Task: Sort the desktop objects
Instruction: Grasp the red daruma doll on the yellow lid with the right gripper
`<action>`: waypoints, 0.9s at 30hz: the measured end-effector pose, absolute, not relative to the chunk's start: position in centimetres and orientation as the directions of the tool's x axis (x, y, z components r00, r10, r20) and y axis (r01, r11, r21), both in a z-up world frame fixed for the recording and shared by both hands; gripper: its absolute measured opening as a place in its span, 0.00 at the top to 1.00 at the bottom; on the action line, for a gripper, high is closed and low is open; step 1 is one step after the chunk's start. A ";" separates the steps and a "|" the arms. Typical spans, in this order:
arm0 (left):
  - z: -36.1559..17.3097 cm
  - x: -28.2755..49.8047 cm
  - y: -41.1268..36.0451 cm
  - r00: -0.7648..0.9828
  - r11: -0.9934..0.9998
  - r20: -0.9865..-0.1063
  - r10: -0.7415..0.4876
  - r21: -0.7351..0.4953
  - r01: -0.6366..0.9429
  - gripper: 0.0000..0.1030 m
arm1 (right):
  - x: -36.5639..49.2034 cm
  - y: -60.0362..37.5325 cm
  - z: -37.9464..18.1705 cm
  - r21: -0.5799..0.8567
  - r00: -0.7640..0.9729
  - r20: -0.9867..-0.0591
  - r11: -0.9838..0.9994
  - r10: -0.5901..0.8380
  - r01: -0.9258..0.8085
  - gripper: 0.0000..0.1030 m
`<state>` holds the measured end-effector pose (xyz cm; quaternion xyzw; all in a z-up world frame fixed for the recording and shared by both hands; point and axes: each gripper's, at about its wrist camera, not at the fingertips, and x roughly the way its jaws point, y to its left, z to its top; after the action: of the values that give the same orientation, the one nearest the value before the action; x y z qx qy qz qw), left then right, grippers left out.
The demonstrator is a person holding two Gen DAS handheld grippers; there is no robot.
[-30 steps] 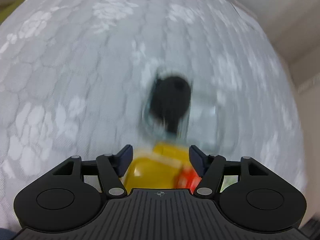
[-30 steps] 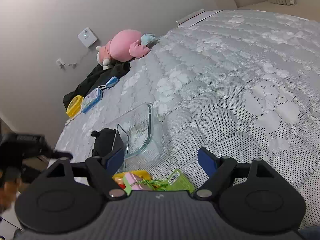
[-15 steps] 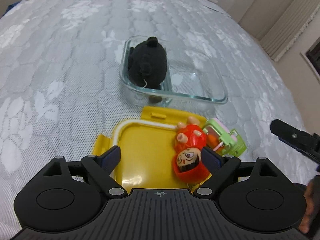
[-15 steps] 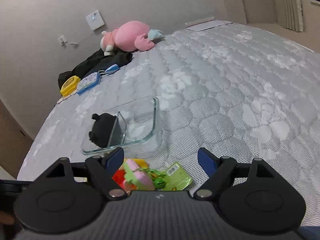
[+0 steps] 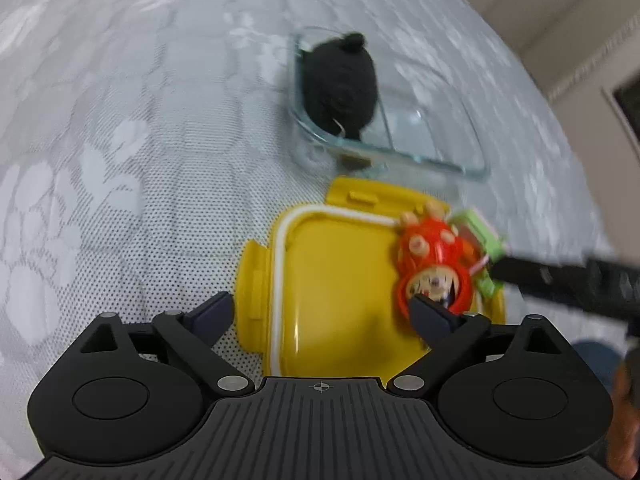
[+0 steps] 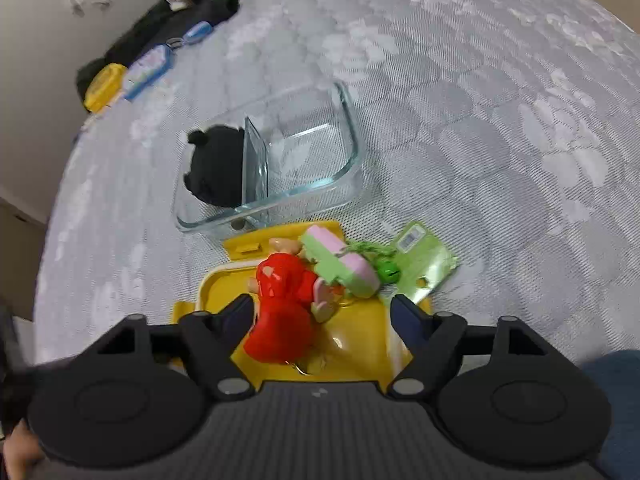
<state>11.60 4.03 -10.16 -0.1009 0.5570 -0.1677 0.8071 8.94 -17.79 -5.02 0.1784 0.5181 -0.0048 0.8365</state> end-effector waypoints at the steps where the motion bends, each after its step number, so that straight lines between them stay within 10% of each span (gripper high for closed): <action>1: -10.2 11.5 3.8 0.321 0.926 -0.869 -0.376 -0.338 0.168 0.04 | 9.2 -17.3 -4.9 0.293 0.478 -0.861 0.937 0.173 0.188 0.40; 9: -10.6 12.1 5.5 0.319 0.891 -0.836 -0.446 -0.448 0.073 0.03 | 14.7 -13.5 -3.5 0.246 0.583 -0.793 0.969 0.179 0.037 0.42; 15: -11.6 12.3 6.3 0.290 0.886 -0.844 -0.452 -0.461 0.040 0.03 | 18.9 -11.3 -5.3 0.224 0.581 -0.791 0.974 0.192 -0.017 0.71; 27: -12.4 13.5 6.0 0.264 0.870 -0.834 -0.484 -0.491 0.044 0.01 | 24.6 -9.0 -7.2 0.194 0.537 -0.822 0.980 0.187 -0.044 0.69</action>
<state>13.53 5.96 -12.42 -0.1893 0.5818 -0.1710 0.7723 24.57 -9.01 -7.21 0.0749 0.4764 0.0662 0.8735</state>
